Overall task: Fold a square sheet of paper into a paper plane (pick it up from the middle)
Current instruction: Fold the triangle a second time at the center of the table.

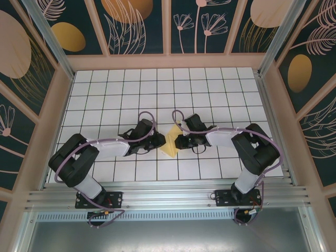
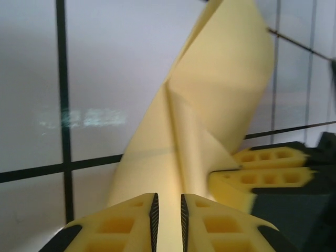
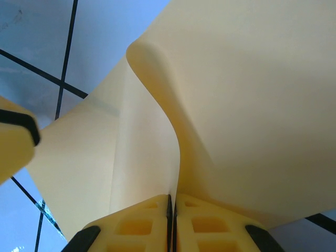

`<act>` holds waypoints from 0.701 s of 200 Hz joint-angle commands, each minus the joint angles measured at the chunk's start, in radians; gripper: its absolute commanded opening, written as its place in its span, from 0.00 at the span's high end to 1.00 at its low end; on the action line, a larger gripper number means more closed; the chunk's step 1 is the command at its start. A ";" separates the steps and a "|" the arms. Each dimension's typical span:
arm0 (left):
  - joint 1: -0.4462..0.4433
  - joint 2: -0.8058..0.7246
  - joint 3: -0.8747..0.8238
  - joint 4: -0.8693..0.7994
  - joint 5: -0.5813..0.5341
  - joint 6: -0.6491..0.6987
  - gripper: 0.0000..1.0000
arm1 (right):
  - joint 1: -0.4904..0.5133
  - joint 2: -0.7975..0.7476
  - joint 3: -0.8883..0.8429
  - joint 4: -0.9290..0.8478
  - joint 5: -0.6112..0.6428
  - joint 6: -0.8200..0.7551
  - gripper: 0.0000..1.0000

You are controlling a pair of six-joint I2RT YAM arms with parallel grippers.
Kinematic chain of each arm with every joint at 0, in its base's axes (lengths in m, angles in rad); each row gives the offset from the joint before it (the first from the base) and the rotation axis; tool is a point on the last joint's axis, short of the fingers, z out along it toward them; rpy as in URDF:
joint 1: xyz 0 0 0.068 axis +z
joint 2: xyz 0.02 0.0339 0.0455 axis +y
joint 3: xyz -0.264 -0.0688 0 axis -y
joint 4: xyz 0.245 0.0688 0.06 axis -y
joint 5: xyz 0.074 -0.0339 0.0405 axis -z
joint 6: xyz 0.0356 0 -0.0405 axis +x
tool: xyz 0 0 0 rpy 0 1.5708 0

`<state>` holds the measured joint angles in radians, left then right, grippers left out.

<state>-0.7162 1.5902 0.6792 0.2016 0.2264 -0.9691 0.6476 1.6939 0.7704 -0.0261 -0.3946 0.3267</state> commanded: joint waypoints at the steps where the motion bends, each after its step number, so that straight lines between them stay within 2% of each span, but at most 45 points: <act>1: -0.002 -0.034 0.032 0.008 -0.008 -0.008 0.84 | -0.006 0.043 0.010 -0.030 0.036 -0.008 0.88; 51: -0.001 0.034 0.051 0.144 0.061 -0.090 0.91 | -0.006 0.047 0.009 -0.030 0.037 -0.009 0.88; 97: 0.001 0.141 0.057 0.279 0.128 -0.162 0.92 | -0.005 0.045 0.006 -0.029 0.033 -0.012 0.88; 140: -0.001 0.193 0.077 0.298 0.137 -0.166 0.92 | -0.005 0.046 0.000 -0.016 0.022 -0.009 0.88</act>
<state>-0.7162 1.7580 0.7181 0.4377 0.3367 -1.1130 0.6476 1.7008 0.7776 -0.0250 -0.3950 0.3267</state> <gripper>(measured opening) 0.082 0.116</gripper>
